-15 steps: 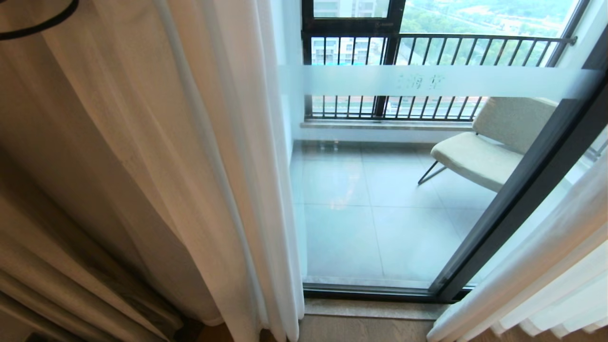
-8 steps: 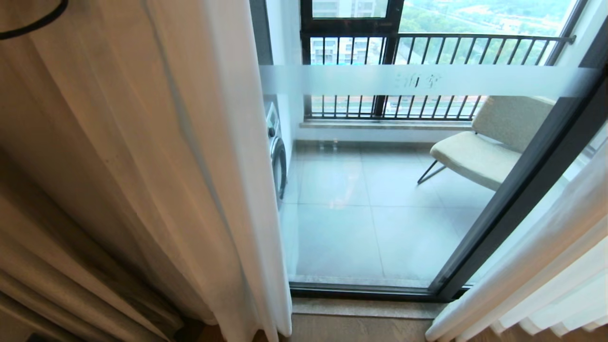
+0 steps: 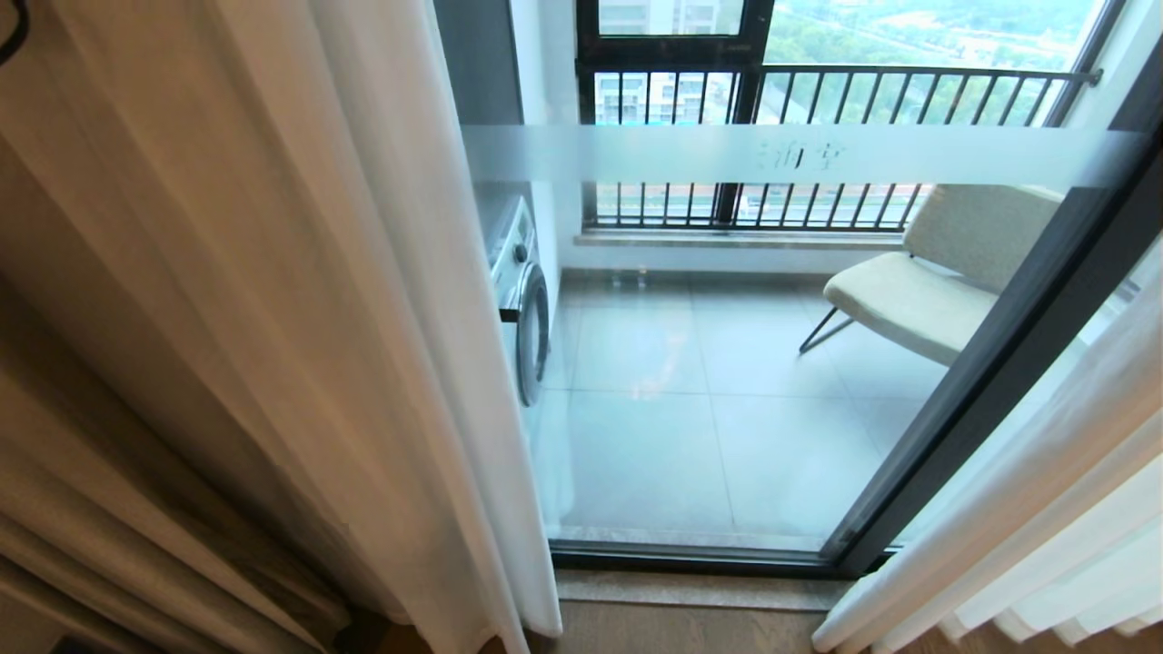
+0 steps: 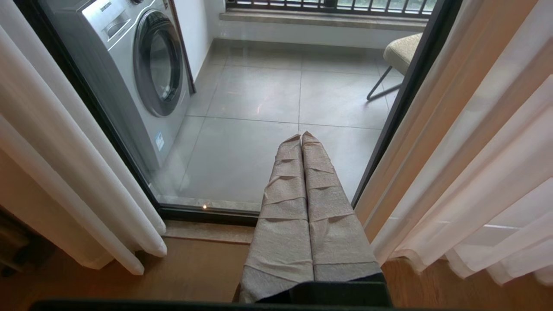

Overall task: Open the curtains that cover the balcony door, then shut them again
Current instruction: Pull the inner curtains open on both sides

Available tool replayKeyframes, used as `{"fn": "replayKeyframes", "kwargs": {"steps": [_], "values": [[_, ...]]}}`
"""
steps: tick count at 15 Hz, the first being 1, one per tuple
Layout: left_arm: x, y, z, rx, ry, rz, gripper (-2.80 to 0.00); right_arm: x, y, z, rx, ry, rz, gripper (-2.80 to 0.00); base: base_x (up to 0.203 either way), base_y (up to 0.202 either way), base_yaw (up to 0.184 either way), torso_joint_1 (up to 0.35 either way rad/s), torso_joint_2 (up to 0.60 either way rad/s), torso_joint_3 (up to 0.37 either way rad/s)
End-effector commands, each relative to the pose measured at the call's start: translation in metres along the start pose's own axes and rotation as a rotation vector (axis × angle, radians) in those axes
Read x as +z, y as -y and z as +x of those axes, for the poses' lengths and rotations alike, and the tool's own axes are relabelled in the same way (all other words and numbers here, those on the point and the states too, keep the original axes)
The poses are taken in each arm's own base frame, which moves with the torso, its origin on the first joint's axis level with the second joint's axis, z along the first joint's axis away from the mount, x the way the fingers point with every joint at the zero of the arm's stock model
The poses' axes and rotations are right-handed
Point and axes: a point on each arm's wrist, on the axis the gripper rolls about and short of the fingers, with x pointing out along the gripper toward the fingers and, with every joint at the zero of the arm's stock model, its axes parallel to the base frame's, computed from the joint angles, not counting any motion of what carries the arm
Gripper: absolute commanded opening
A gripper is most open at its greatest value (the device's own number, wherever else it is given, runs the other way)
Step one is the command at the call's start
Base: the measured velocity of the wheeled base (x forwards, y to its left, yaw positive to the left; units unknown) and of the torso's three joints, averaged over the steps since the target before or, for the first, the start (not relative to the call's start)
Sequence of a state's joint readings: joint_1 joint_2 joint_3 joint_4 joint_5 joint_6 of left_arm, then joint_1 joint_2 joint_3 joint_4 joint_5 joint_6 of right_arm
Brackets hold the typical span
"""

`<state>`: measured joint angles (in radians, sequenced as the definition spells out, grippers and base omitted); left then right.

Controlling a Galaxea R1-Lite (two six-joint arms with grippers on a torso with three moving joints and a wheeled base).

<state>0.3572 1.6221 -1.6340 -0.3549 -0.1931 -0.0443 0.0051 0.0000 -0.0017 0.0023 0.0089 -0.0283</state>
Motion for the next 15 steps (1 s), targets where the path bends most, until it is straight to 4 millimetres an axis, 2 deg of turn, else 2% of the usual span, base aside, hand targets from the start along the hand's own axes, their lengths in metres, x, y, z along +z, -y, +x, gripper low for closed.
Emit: {"fn": "replayKeyframes", "kwargs": {"steps": [1,6,12,15], "values": [[-0.009,-0.026,0.010,0.045,-0.012,0.023,-2.80,0.000,0.000,0.000,0.000,0.001,-0.001,-2.80,0.000,0.000,0.000,0.000,0.00,0.000],[-0.016,-0.084,0.026,0.126,0.003,0.044,-2.80,0.000,0.000,0.000,0.000,0.000,-0.001,-2.80,0.000,0.000,0.000,0.000,0.00,0.000],[-0.037,-0.168,0.024,0.222,-0.016,0.065,-2.80,0.000,0.000,0.000,0.001,0.000,-0.001,-2.80,0.000,0.000,0.000,0.000,0.00,0.000],[-0.055,-0.197,0.019,0.274,-0.034,0.062,-2.80,0.000,0.000,0.000,0.000,0.000,-0.001,-2.80,0.000,0.000,0.000,0.000,0.00,0.000]]}}
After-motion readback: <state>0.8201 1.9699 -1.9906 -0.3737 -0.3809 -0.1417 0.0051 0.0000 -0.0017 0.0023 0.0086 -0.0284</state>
